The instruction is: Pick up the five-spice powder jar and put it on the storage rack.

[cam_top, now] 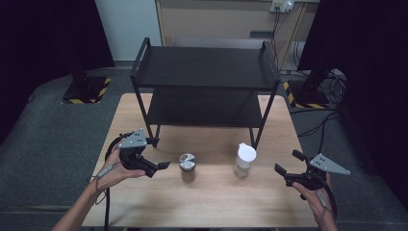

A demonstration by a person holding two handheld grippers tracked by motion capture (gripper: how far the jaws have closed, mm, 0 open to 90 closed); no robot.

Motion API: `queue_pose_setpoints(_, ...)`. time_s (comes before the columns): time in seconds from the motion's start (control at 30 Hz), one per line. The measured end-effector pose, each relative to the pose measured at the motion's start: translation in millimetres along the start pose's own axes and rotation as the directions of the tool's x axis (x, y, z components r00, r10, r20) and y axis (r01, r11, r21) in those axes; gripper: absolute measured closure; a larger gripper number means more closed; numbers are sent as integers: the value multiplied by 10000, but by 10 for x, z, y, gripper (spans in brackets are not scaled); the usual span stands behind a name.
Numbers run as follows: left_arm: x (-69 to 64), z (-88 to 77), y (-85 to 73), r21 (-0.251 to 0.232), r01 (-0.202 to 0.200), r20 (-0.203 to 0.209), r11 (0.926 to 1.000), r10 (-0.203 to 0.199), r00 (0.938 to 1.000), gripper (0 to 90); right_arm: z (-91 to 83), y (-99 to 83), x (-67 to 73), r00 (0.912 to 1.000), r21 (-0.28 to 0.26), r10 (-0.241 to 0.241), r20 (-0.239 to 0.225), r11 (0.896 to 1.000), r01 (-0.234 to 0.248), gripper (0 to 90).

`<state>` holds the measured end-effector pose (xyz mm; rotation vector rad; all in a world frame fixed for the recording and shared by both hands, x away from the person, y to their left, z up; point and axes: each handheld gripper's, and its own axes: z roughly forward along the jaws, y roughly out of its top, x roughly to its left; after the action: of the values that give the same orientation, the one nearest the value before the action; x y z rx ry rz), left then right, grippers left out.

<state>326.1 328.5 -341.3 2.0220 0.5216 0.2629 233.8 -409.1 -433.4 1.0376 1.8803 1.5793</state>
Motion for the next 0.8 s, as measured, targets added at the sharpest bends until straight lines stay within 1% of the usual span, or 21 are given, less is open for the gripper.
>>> queue_pose_setpoints(0.03,0,0,0,0,0,0,10000,0,10000,16,0,0,0,10000,0,0,0,10000,0,21)
queue_pose_setpoints(0.1,25,90,-25,-52,26,191,10000,-25,9998,18,0,-1,1,10000,0,-2,-2,10000,2,21)
queue_pose_setpoints(0.13,25,90,-25,-52,26,191,10000,-25,9998,20,-1,-1,1,10000,3,-5,6,10000,5,21)
queue_pose_setpoints(0.17,38,165,-34,17,29,274,10000,-29,9996,20,-1,0,2,10000,11,-5,24,10000,5,21)
queue_pose_setpoints(0.2,38,165,-34,17,29,274,10000,-29,9996,20,-1,0,2,10000,11,-5,24,10000,5,21)
queue_pose_setpoints(0.27,48,227,-39,74,24,350,10000,-27,9994,21,-1,-2,0,10000,0,-4,23,10000,4,21)
queue_pose_setpoints(0.33,67,284,-54,75,128,460,9999,-131,9989,25,1,-1,2,10000,15,-6,16,10000,6,21)
queue_pose_setpoints(0.43,83,396,-30,458,33,539,9989,-58,9985,25,2,0,1,10000,5,-12,14,10000,12,21)
queue_pose_setpoints(0.53,105,487,-36,560,65,704,9984,-104,9975,29,-1,-1,0,10000,3,-18,18,10000,18,22)
queue_pose_setpoints(0.57,109,545,-30,629,-54,795,9980,4,9968,37,-2,-2,-2,10000,1,-27,31,10000,27,23)
queue_pose_setpoints(0.63,107,574,-22,698,-129,813,9975,72,9967,42,-1,-2,-1,10000,11,-32,45,10000,32,23)
queue_pose_setpoints(0.7,119,664,-17,817,-182,1008,9965,99,9949,54,1,2,8,9999,57,-75,100,10000,74,23)
queue_pose_setpoints(0.73,119,664,-17,817,-182,1008,9965,99,9949,58,1,2,8,9999,57,-75,100,10000,74,23)
queue_pose_setpoints(0.8,118,714,-10,922,-270,1084,9954,169,9940,72,2,4,11,9999,61,-84,95,9999,83,23)
